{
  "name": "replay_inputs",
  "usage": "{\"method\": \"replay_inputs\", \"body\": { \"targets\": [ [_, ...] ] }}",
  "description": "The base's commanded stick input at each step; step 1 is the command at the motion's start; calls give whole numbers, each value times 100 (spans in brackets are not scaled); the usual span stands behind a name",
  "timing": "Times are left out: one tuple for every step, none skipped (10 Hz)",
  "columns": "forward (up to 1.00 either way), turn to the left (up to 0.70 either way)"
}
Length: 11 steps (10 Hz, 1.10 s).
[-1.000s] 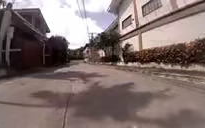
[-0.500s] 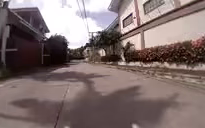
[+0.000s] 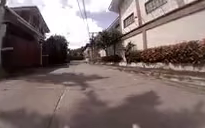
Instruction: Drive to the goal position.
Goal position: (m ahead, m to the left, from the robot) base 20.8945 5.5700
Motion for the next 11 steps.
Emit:
{"method": "replay_inputs", "body": {
  "targets": [
    [70,0],
    [70,0],
    [70,0],
    [70,0],
    [70,0],
    [70,0],
    [70,0],
    [70,0],
    [70,0],
    [70,0],
    [70,0]
  ]
}}
